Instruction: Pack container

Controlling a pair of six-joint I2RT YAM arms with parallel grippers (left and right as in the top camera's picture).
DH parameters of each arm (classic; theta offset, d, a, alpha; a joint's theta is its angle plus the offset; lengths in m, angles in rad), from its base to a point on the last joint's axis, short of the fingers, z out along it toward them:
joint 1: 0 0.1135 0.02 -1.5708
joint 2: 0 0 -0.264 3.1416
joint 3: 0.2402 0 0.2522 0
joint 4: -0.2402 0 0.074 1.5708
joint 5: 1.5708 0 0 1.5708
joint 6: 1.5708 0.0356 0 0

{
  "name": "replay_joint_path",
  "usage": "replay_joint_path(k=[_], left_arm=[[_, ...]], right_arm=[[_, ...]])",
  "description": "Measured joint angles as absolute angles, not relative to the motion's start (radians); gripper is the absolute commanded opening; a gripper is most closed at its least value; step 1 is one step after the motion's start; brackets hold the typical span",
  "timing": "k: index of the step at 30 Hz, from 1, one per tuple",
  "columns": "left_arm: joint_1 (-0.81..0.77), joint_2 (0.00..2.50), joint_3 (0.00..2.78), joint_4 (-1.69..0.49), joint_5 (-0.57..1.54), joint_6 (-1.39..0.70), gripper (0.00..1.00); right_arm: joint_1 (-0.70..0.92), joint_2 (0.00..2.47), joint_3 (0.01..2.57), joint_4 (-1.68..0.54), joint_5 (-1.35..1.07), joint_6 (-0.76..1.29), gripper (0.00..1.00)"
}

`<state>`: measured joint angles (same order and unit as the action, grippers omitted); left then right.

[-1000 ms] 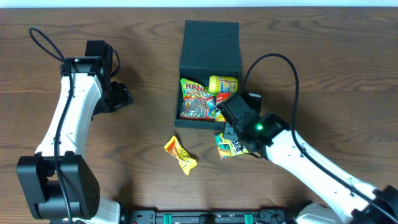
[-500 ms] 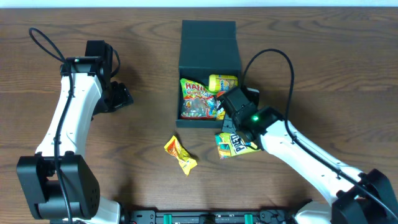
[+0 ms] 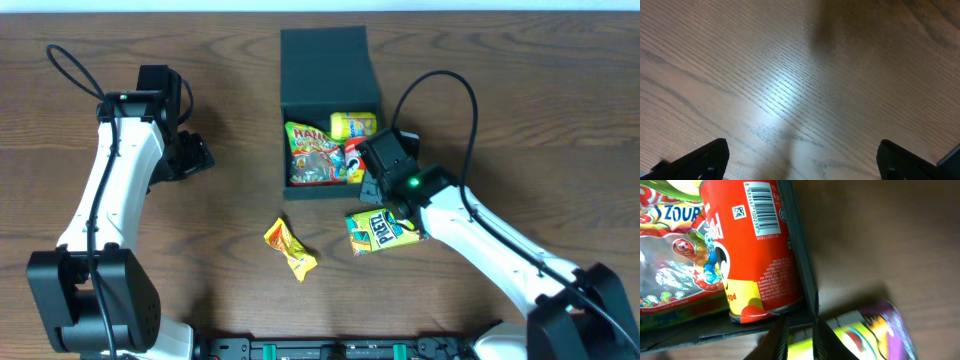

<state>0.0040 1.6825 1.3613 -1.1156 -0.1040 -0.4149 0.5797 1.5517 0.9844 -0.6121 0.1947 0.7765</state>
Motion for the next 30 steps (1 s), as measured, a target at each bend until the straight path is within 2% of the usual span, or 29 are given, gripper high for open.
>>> replay_joint_path(k=[9, 15, 17, 21, 23, 27, 30], left_arm=[[0.004, 1.682, 1.362, -1.116, -0.104, -0.415, 0.95], [0.004, 1.682, 1.362, -1.116, -0.104, -0.415, 0.95], [0.004, 1.682, 1.362, -1.116, -0.104, -0.415, 0.95], [0.004, 1.682, 1.362, -1.116, -0.104, -0.415, 0.95], [0.004, 1.682, 1.362, -1.116, -0.104, -0.415, 0.95], [0.004, 1.682, 1.362, -1.116, -0.104, -0.415, 0.95], [0.004, 1.682, 1.362, -1.116, -0.104, -0.415, 0.95]], right_arm=[[0.58, 1.608, 0.996, -0.541, 0.15, 0.776, 0.17], [0.583, 1.586, 0.971, -0.65, 0.136, 0.764, 0.37], [0.589, 1.517, 0.97, -0.711, 0.155, 0.755, 0.42], [0.595, 1.305, 0.971, -0.859, 0.177, 0.755, 0.66], [0.595, 1.217, 0.971, -0.94, 0.184, 0.761, 0.69], [0.595, 1.132, 0.972, -1.106, 0.183, 0.868, 0.8], [0.595, 1.11, 0.969, -1.197, 0.17, 1.045, 0.99]])
